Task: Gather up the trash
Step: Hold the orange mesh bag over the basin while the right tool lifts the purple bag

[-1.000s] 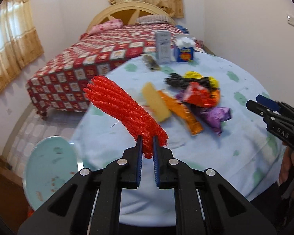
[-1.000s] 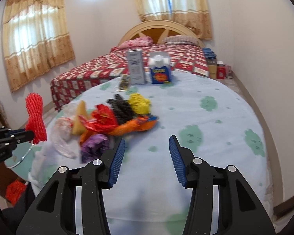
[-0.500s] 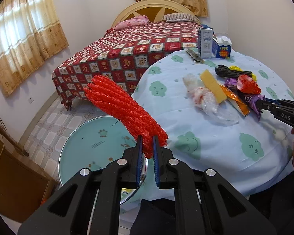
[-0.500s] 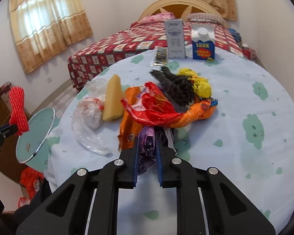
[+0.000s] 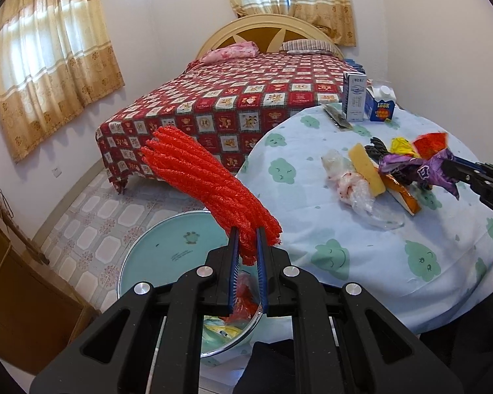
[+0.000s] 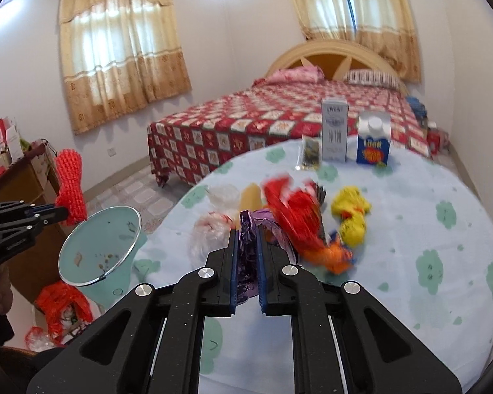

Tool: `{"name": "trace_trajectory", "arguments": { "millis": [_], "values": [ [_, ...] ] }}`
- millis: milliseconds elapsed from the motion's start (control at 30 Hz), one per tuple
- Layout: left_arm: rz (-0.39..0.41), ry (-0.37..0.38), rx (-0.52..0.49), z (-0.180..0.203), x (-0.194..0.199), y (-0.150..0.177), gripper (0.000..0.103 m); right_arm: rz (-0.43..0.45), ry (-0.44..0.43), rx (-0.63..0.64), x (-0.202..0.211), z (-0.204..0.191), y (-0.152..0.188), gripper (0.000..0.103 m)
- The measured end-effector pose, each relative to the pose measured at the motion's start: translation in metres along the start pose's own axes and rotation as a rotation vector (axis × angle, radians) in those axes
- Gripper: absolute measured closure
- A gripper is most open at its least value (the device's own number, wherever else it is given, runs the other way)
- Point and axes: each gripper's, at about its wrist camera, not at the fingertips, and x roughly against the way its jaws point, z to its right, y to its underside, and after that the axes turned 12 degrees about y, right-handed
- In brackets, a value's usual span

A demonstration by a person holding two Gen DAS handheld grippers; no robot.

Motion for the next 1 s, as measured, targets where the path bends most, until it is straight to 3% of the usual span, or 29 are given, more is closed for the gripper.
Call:
{"name": "trace_trajectory", "arguments": {
  "millis": [267, 333, 400, 500, 567, 700, 767, 800, 867, 900, 933, 1000],
  "values": [
    [0.001, 0.004, 0.007, -0.005, -0.001, 0.0, 0.093, 0.074, -0.007, 0.014, 0.013, -0.003, -0.014, 0.094],
    [-0.003, 0.004, 0.007, -0.005, -0.002, 0.0, 0.093, 0.055, 0.0, 0.031, 0.01, -0.005, -0.016, 0.094],
    [-0.01, 0.005, 0.004, -0.004, -0.005, 0.002, 0.093, -0.038, 0.01, 0.055, -0.006, -0.006, -0.01, 0.093],
    [-0.024, 0.008, 0.001, -0.003, -0.009, 0.003, 0.093, -0.13, 0.05, 0.048, -0.02, 0.002, 0.009, 0.084],
    [-0.03, 0.009, 0.0, -0.003, -0.01, 0.005, 0.093, -0.186, 0.059, 0.009, -0.028, 0.011, 0.022, 0.071],
    [-0.048, 0.011, 0.004, -0.004, -0.015, 0.008, 0.093, -0.199, 0.083, -0.012, -0.03, 0.015, 0.027, 0.064],
    [-0.052, 0.011, 0.004, -0.003, -0.017, 0.008, 0.093, -0.195, 0.09, -0.015, -0.031, 0.016, 0.024, 0.054],
    [-0.052, 0.012, 0.005, -0.003, -0.016, 0.008, 0.093, -0.2, 0.086, -0.017, -0.033, 0.017, 0.023, 0.053],
    [-0.049, 0.01, 0.002, -0.003, -0.016, 0.007, 0.093, -0.252, 0.079, -0.02, -0.043, 0.019, 0.023, 0.057],
    [-0.048, 0.011, 0.003, -0.004, -0.017, 0.007, 0.093, -0.302, 0.053, -0.024, -0.051, 0.018, 0.025, 0.065],
    [-0.046, 0.012, 0.003, -0.004, -0.016, 0.006, 0.093, -0.325, 0.048, -0.026, -0.054, 0.019, 0.025, 0.082],
    [-0.041, 0.01, 0.004, -0.005, -0.014, 0.007, 0.093, -0.312, 0.048, -0.005, -0.052, 0.014, 0.027, 0.089]
  ]
}}
